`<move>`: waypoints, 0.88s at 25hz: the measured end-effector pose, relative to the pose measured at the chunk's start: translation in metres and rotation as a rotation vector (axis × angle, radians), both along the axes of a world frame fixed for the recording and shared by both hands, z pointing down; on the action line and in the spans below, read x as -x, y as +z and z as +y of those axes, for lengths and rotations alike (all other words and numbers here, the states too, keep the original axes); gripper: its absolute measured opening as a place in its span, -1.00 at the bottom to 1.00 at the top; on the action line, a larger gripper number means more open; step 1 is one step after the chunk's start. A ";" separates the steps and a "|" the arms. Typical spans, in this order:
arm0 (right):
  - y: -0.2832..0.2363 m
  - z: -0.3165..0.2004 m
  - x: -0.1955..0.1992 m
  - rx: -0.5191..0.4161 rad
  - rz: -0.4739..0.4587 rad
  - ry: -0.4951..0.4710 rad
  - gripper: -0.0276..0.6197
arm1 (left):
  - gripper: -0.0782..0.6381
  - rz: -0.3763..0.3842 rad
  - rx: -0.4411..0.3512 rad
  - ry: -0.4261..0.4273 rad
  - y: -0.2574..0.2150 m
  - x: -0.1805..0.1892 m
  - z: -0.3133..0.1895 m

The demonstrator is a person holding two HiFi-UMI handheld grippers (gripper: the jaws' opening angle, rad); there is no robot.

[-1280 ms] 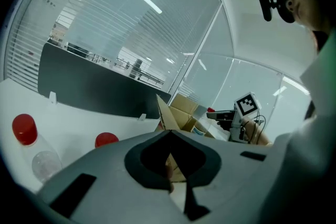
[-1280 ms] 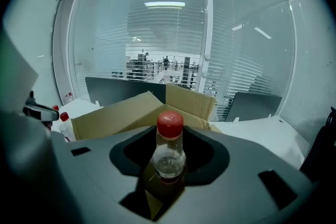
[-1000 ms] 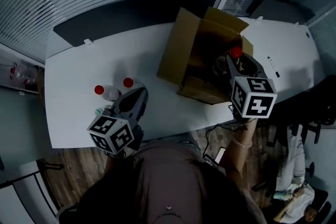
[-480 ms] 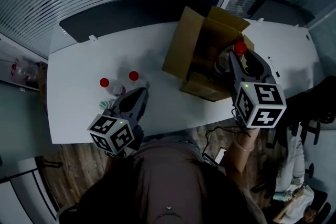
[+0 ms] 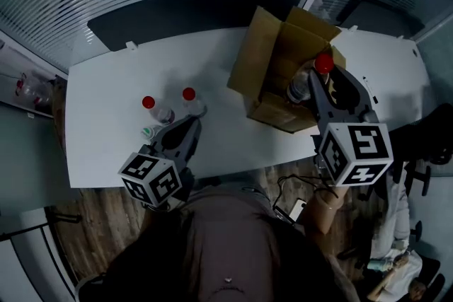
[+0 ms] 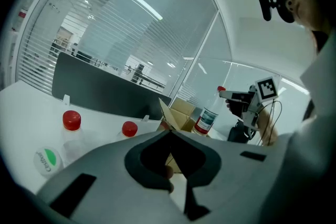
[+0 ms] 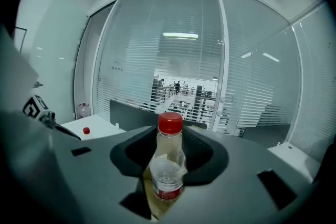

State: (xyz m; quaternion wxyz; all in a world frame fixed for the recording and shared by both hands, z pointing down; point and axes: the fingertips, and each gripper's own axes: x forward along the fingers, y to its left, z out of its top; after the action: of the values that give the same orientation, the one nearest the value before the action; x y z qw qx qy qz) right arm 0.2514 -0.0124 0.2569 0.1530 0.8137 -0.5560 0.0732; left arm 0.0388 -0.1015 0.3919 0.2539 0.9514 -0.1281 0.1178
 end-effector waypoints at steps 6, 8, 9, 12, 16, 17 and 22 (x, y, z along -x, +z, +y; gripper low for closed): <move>-0.005 -0.004 0.028 -0.016 0.005 -0.041 -0.41 | -0.76 0.005 0.000 -0.003 0.000 0.015 0.001; -0.006 -0.005 0.036 -0.018 0.011 -0.055 -0.41 | -0.76 0.005 0.000 -0.006 0.001 0.020 0.001; -0.006 -0.006 0.040 -0.020 0.016 -0.061 -0.41 | -0.76 0.006 0.000 -0.008 0.001 0.022 0.001; -0.009 -0.008 0.049 -0.030 0.023 -0.075 -0.42 | -0.76 0.009 -0.001 -0.013 0.001 0.028 0.001; -0.013 -0.009 0.063 -0.043 0.024 -0.096 -0.42 | -0.76 0.015 -0.002 -0.018 0.000 0.036 0.003; -0.013 -0.009 0.067 -0.045 0.023 -0.102 -0.42 | -0.76 0.016 -0.002 -0.019 0.000 0.038 0.004; -0.018 -0.009 0.085 -0.046 0.033 -0.133 -0.43 | -0.76 0.022 -0.005 -0.026 -0.001 0.047 0.005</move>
State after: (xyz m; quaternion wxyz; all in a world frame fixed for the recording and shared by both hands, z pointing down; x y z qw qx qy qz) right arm 0.1663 -0.0212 0.2394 0.1480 0.7794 -0.6077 0.0367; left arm -0.0086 -0.0962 0.3910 0.2542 0.9516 -0.1381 0.1038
